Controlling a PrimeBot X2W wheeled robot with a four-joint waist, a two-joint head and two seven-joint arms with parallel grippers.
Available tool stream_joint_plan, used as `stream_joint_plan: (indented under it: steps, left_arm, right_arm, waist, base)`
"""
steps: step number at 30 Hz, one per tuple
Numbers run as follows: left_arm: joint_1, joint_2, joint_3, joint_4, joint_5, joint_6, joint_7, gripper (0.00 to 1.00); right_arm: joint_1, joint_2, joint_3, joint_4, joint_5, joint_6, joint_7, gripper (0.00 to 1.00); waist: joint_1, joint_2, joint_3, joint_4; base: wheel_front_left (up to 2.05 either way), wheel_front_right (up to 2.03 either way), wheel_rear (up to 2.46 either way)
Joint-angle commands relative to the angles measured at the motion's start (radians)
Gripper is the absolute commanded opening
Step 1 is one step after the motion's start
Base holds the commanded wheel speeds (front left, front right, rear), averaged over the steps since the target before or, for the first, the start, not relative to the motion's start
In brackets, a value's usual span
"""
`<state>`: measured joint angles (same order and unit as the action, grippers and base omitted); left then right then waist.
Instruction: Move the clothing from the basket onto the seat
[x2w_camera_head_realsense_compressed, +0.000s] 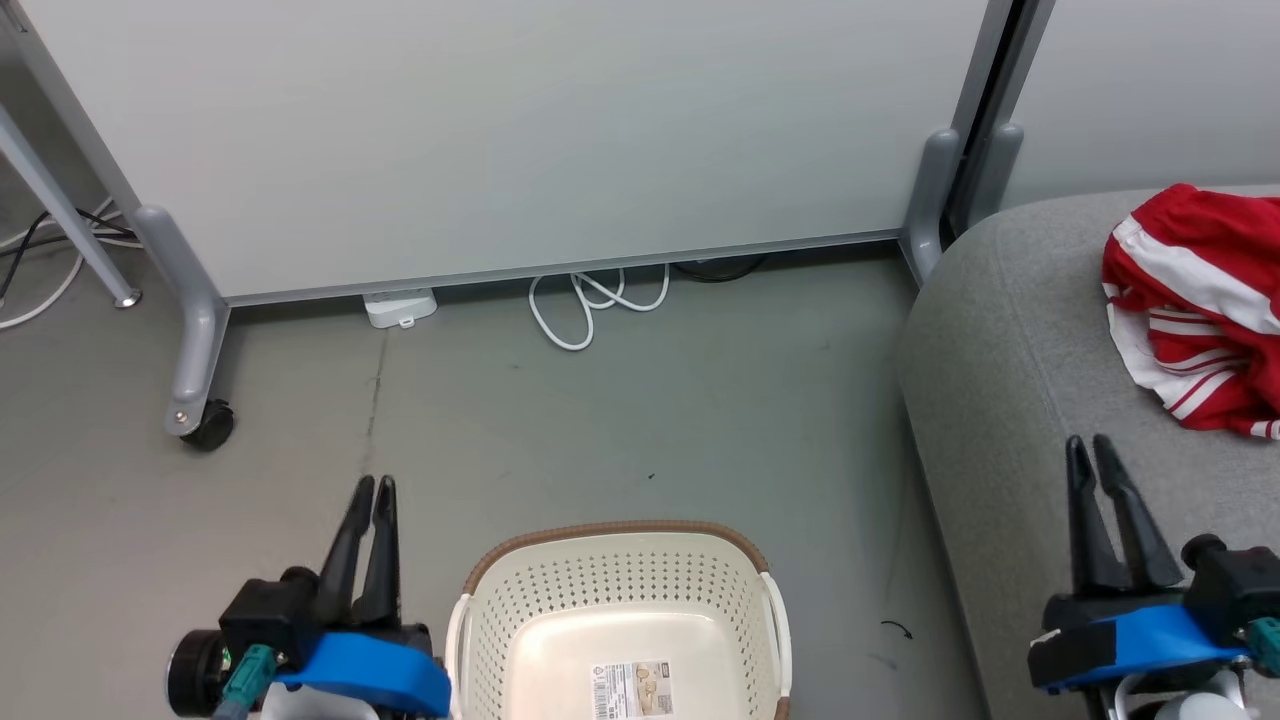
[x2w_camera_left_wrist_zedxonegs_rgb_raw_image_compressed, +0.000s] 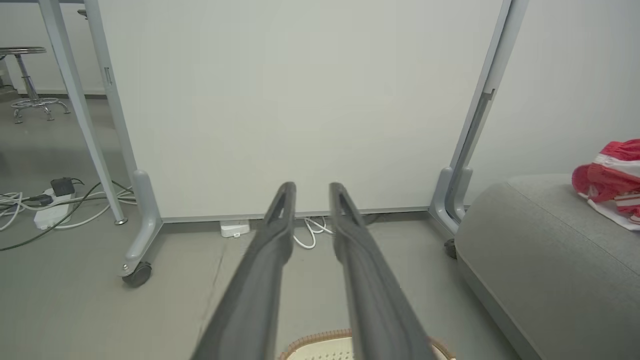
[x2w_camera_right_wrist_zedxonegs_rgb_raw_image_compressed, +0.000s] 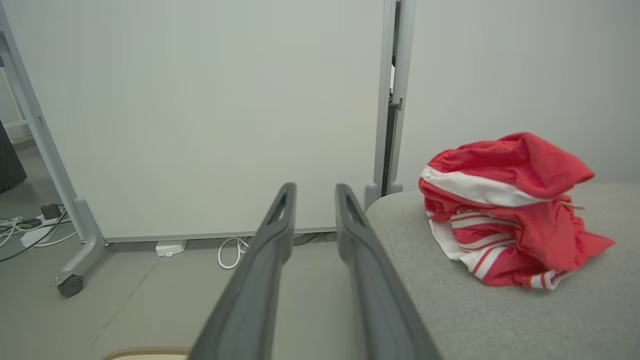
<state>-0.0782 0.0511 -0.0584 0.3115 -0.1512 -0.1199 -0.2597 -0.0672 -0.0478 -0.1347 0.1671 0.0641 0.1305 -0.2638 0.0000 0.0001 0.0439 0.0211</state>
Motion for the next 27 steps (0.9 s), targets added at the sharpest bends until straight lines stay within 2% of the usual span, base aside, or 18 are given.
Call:
stream_joint_plan:
  steps: [1,3,27]
  left_arm:
    - [0.001,0.0,0.0,0.001,-0.001,0.0,0.001,0.0]
    - [0.015,-0.001,0.002,0.016,-0.009,0.0,0.005,0.0]
    - [-0.003,-0.001,0.055,-0.011,-0.447,-0.004,0.117,0.0]
  right_arm:
    - [0.0,0.0,0.0,0.002,0.001,0.0,0.001,0.0]
    - [0.004,0.003,-0.002,0.02,0.009,0.0,0.008,0.0]
    - [-0.011,0.001,0.006,0.035,0.474,0.0,0.119,0.0]
  waist:
    - [0.0,-0.0001,0.0,0.0]
    - [0.0,-0.0001,0.0,0.0]
    - [0.0,-0.0001,-0.008,-0.004]
  base:
    - [0.0,0.0,0.0]
    - [0.0,0.0,0.0]
    - [0.0,0.0,0.0]
